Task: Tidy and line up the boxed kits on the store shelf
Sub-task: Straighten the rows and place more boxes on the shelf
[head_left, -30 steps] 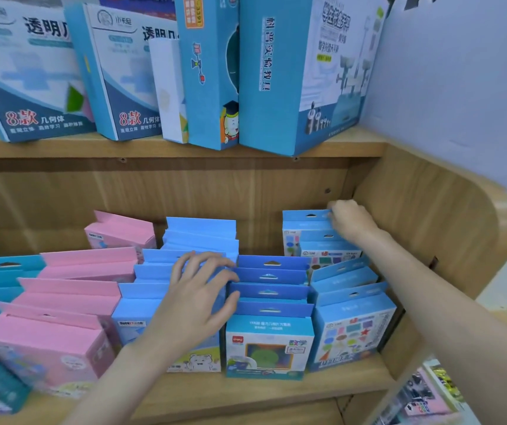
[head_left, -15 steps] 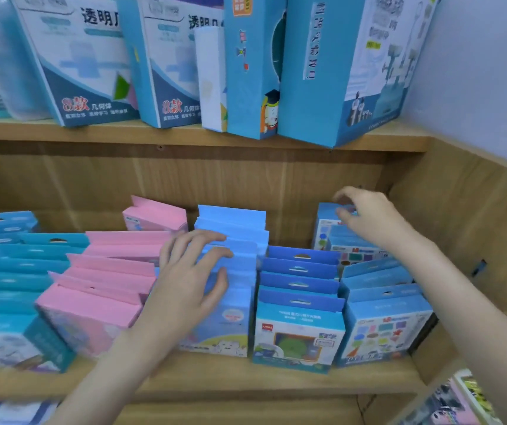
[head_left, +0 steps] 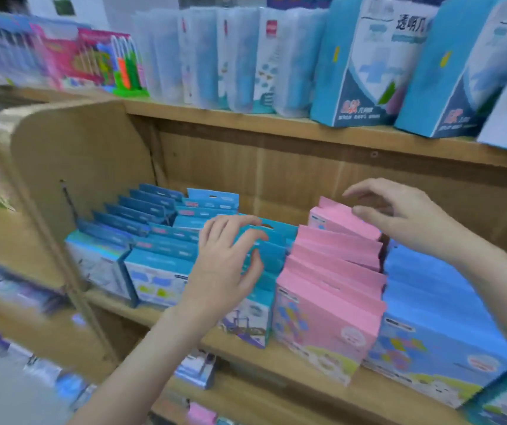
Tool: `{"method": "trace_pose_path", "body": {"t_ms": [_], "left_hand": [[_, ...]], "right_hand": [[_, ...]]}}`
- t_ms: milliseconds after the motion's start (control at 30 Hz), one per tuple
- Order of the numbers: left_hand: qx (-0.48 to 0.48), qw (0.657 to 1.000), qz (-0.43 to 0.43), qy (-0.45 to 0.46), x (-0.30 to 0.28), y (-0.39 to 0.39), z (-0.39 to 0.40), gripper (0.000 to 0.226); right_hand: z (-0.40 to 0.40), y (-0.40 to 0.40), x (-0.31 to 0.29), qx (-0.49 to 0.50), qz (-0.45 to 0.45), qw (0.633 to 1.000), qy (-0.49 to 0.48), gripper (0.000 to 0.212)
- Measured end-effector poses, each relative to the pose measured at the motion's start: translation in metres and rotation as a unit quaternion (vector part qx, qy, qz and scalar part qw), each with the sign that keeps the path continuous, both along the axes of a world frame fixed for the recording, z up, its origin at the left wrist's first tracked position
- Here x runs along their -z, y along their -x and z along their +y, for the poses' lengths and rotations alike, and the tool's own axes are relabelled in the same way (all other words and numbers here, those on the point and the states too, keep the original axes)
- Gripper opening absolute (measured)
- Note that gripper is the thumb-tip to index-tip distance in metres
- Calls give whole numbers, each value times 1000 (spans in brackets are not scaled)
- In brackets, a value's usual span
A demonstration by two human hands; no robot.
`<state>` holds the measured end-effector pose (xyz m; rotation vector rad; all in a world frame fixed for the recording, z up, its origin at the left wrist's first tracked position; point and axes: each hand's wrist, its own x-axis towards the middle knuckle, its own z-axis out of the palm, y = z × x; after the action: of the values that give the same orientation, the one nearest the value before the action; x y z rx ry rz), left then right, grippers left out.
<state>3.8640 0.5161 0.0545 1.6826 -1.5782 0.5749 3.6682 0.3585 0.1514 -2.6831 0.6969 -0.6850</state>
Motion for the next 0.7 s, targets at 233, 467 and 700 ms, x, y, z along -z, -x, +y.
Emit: {"method": "trace_pose_path", "body": {"t_ms": [233,467,700], "left_hand": [[-14,990,-51,-133,11,-137,53,47],[20,982,-74,-170,28,-193,65,66],[39,986,-53,-152,32,-202,59,61]], "right_hand": [[28,-170,27,-33,66,997,6,29],[19,-231,62,46,163,986,-12,30],[14,-238,80,59,207,976,40,24]]}}
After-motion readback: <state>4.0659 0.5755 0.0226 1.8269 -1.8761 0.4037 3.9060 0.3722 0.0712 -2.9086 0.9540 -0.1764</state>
